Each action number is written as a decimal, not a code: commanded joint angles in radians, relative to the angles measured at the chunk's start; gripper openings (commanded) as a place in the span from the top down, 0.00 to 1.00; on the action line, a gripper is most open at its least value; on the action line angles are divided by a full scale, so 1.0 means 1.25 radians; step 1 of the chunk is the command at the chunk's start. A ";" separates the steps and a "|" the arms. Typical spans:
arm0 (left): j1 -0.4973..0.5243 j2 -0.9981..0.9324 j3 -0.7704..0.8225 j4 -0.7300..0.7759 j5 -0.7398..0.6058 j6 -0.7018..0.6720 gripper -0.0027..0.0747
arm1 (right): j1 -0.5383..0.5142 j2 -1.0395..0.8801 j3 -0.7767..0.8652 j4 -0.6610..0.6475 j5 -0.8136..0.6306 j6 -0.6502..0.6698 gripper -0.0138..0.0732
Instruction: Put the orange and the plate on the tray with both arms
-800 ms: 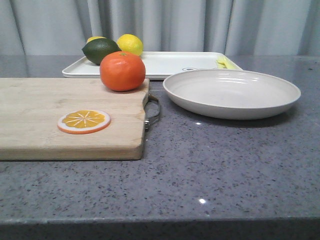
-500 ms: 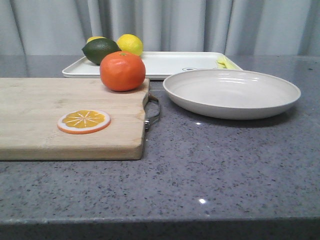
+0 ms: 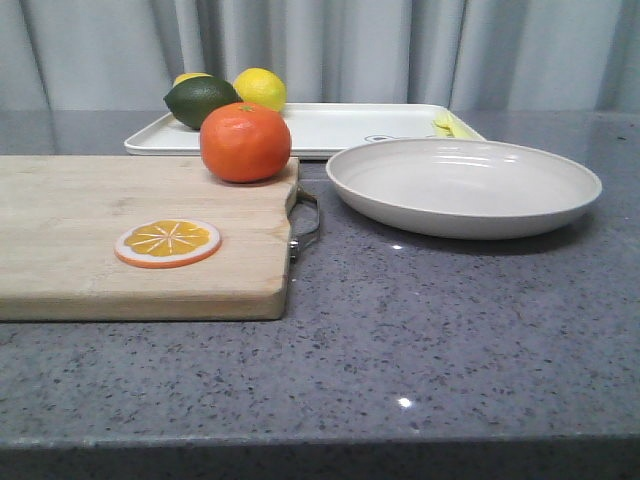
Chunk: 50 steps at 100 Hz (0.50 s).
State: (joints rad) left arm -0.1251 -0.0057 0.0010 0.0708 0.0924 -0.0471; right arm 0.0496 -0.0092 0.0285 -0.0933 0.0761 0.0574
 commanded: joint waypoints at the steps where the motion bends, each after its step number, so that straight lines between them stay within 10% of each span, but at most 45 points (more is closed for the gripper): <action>1: 0.002 -0.026 0.006 -0.046 -0.074 -0.006 0.99 | 0.000 -0.011 -0.019 -0.006 -0.128 -0.002 0.96; 19: 0.002 -0.026 -0.008 -0.134 -0.124 -0.006 0.99 | 0.000 -0.011 -0.063 0.040 -0.134 -0.001 0.96; 50: 0.002 0.074 -0.209 -0.150 0.087 -0.007 0.99 | 0.000 0.055 -0.260 0.084 0.197 -0.001 0.96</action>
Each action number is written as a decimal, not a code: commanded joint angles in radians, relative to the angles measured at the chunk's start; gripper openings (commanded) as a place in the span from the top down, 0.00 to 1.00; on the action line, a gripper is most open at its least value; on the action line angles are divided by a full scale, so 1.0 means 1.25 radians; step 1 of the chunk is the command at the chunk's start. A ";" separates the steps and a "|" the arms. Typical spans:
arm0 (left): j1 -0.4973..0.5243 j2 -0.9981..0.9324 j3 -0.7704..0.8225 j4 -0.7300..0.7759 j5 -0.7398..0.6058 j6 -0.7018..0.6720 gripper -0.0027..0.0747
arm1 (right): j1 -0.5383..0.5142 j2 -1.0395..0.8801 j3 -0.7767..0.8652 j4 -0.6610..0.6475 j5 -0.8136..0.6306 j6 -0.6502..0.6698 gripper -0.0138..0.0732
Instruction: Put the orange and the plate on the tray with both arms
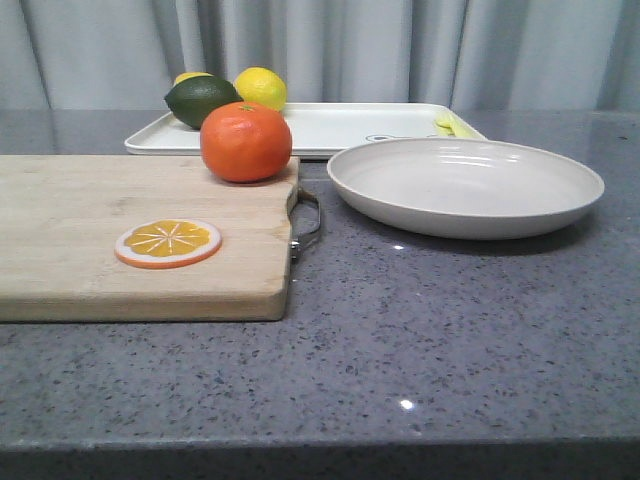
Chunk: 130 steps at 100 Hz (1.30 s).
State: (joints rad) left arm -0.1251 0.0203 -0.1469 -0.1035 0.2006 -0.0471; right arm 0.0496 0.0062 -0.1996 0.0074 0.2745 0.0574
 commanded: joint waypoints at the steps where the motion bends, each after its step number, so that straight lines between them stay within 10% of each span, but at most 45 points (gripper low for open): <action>1: 0.002 0.064 -0.097 -0.010 0.004 -0.007 0.99 | 0.000 0.051 -0.088 0.004 0.052 -0.001 0.96; 44: 0.002 0.439 -0.504 -0.030 0.301 -0.007 0.99 | 0.000 0.287 -0.371 0.004 0.263 -0.001 0.96; 93: 0.002 0.561 -0.560 -0.033 0.324 0.052 0.98 | 0.000 0.309 -0.388 0.004 0.248 -0.001 0.90; 117: 0.002 0.561 -0.560 -0.045 0.366 0.127 0.48 | 0.000 0.309 -0.388 0.004 0.245 -0.001 0.35; 130: 0.002 0.561 -0.560 -0.083 0.367 0.127 0.27 | 0.000 0.309 -0.388 0.004 0.244 -0.001 0.27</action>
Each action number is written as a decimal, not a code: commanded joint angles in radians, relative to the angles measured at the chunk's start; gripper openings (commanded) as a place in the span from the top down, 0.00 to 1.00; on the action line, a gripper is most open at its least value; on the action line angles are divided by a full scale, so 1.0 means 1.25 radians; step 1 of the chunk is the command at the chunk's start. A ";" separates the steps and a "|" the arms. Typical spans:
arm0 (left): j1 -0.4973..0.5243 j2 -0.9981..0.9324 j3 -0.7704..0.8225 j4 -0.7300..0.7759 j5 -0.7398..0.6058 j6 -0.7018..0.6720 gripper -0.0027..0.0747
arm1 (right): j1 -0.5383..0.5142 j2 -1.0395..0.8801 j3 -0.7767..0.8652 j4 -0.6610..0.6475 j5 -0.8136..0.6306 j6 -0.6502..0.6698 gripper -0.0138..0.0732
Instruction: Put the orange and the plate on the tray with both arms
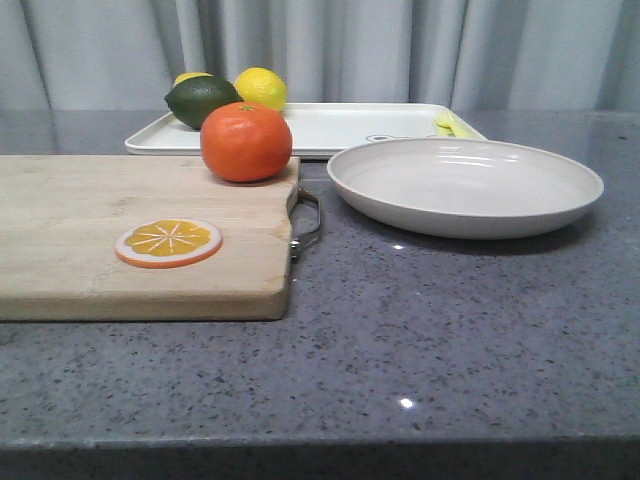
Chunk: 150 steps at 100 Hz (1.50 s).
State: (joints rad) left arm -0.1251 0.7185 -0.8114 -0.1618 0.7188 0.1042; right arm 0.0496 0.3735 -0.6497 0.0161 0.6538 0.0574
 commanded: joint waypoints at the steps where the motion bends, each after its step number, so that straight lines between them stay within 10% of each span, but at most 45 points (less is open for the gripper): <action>1: 0.002 0.002 -0.028 -0.043 -0.049 0.006 0.27 | 0.000 0.015 -0.028 -0.003 -0.060 -0.001 0.27; 47: -0.065 0.083 -0.043 -0.297 -0.127 0.202 0.29 | 0.000 0.015 -0.028 -0.003 -0.061 -0.001 0.27; 90: -0.252 0.423 -0.284 -0.257 -0.130 0.218 0.29 | 0.000 0.015 -0.028 -0.003 -0.060 -0.001 0.27; 150: -0.281 0.736 -0.482 -0.235 -0.116 0.218 0.29 | 0.000 0.015 -0.028 -0.003 -0.028 -0.001 0.27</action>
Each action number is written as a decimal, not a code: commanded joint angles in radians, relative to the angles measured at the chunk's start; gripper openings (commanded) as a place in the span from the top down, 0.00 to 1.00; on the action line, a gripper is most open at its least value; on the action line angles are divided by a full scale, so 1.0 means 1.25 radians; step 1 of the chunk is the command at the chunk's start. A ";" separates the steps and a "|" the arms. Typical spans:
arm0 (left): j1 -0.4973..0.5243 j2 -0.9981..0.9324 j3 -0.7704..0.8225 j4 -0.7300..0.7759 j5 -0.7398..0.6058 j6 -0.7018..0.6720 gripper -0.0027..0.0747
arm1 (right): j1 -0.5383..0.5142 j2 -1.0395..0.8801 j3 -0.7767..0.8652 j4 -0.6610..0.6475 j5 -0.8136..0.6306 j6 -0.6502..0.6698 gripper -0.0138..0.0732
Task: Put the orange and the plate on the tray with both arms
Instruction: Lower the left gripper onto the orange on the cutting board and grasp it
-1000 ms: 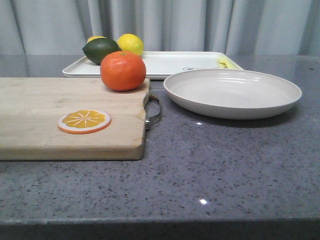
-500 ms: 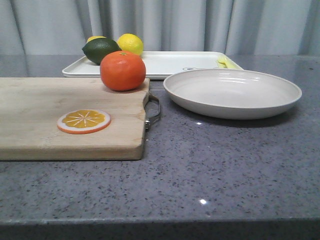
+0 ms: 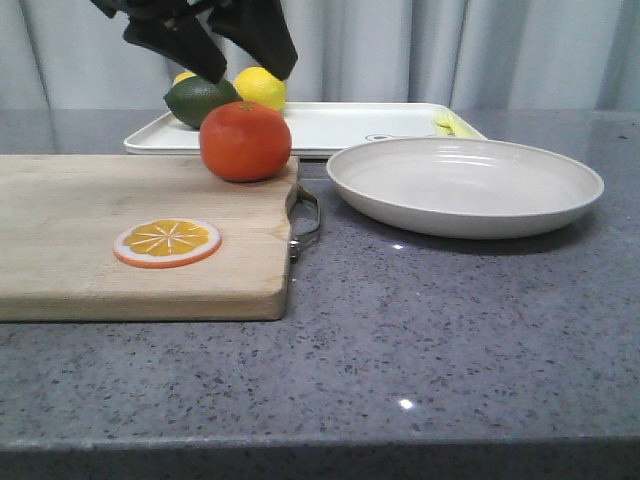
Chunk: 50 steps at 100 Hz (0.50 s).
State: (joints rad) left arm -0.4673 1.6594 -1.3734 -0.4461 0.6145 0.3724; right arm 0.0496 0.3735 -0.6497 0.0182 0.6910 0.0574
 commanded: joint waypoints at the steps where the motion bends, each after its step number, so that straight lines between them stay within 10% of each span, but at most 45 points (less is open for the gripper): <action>1: -0.007 -0.014 -0.032 -0.006 -0.033 0.004 0.29 | 0.000 0.015 -0.028 -0.005 -0.058 -0.001 0.27; 50: -0.007 0.034 -0.032 0.025 0.002 0.004 0.29 | 0.000 0.015 -0.028 -0.005 -0.058 -0.001 0.27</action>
State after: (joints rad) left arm -0.4678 1.7313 -1.3816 -0.4033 0.6270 0.3724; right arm 0.0496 0.3735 -0.6497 0.0182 0.6907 0.0574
